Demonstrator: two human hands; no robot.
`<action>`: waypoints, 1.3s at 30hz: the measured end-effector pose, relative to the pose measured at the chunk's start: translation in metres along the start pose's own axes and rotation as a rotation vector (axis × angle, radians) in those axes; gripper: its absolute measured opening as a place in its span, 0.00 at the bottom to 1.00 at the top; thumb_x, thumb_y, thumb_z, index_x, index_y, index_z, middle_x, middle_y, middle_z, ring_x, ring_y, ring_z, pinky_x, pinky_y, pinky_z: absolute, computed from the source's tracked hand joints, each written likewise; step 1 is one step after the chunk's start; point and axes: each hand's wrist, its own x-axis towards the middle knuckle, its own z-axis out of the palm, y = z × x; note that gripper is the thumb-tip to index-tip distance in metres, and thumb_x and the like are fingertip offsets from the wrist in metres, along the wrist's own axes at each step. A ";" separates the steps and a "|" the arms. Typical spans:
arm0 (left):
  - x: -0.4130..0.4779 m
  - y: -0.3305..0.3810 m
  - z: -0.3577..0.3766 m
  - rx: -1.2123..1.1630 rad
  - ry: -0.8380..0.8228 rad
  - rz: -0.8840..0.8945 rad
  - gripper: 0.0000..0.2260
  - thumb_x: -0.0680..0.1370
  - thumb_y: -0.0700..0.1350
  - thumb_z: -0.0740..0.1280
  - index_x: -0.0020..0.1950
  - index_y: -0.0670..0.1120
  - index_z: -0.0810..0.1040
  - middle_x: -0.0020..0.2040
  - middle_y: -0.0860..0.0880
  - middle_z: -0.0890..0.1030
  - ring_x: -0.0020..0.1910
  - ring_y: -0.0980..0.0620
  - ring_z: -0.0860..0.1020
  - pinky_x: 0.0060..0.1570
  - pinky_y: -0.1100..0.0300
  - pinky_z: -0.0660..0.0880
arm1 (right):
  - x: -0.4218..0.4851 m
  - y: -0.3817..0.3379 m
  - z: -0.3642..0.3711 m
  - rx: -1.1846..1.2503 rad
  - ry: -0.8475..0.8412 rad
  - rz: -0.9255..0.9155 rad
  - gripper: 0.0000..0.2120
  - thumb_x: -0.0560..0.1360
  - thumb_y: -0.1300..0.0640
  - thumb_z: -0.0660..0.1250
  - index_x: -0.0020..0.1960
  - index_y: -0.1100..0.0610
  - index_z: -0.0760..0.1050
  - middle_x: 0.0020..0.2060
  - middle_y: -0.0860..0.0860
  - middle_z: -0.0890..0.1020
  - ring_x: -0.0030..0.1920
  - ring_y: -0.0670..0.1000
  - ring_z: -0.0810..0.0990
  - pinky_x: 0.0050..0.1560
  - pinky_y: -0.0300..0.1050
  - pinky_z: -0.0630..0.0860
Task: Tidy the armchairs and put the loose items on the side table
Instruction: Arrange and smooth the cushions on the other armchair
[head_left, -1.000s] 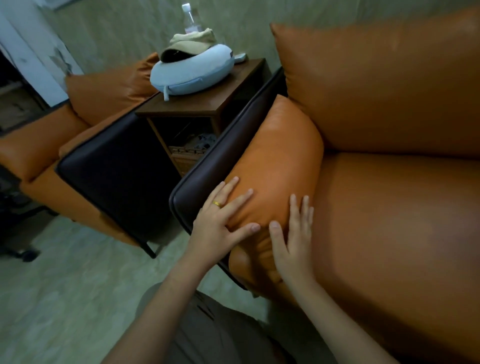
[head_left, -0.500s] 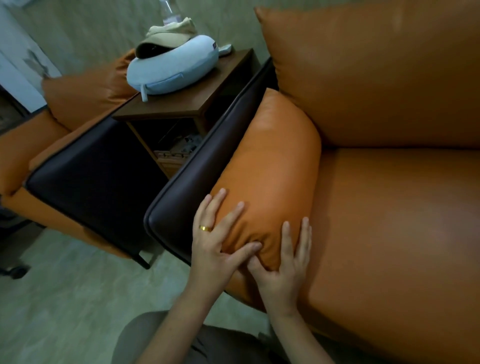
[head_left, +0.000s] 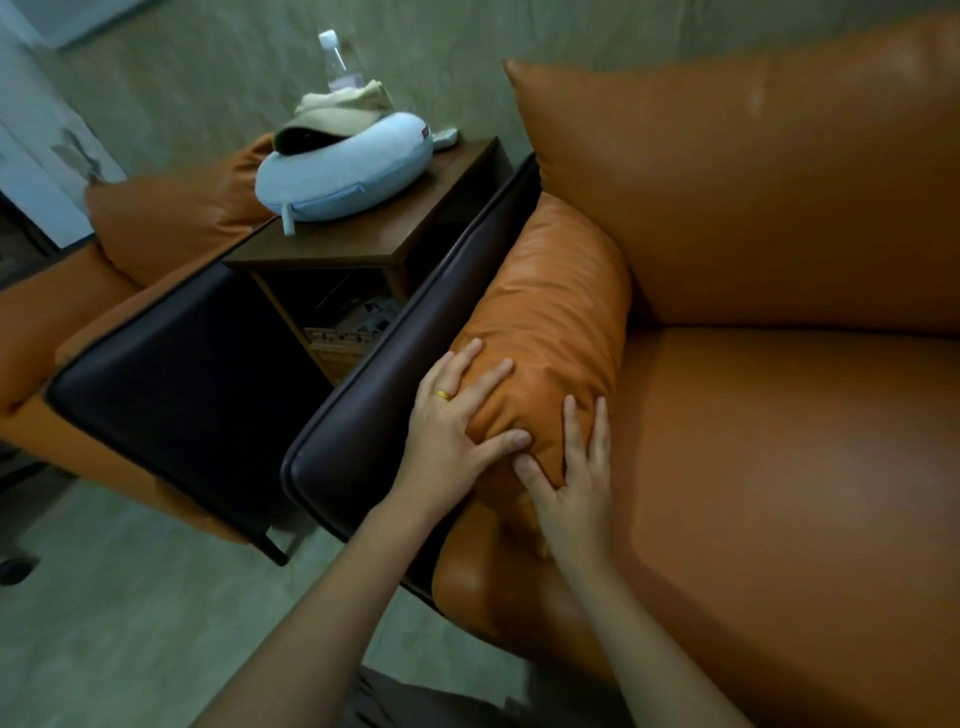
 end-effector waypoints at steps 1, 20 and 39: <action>-0.003 0.004 -0.008 0.055 -0.025 -0.005 0.33 0.70 0.69 0.68 0.74 0.65 0.65 0.79 0.59 0.57 0.78 0.52 0.53 0.74 0.49 0.51 | -0.004 -0.003 -0.004 -0.008 -0.021 -0.001 0.38 0.71 0.22 0.56 0.76 0.27 0.46 0.82 0.46 0.46 0.81 0.54 0.48 0.76 0.63 0.59; -0.026 0.002 -0.014 -0.027 -0.067 -0.070 0.39 0.68 0.66 0.74 0.73 0.74 0.56 0.80 0.65 0.48 0.80 0.55 0.47 0.73 0.49 0.53 | 0.002 -0.021 0.004 0.053 0.176 0.012 0.30 0.78 0.29 0.46 0.78 0.34 0.56 0.81 0.42 0.53 0.81 0.49 0.48 0.74 0.47 0.51; -0.012 0.030 -0.056 0.306 -0.382 -0.146 0.43 0.69 0.70 0.69 0.78 0.69 0.48 0.81 0.59 0.45 0.79 0.48 0.53 0.68 0.33 0.65 | 0.010 -0.021 -0.076 -0.156 -0.379 0.066 0.26 0.81 0.34 0.51 0.77 0.30 0.48 0.81 0.41 0.46 0.81 0.50 0.40 0.78 0.58 0.47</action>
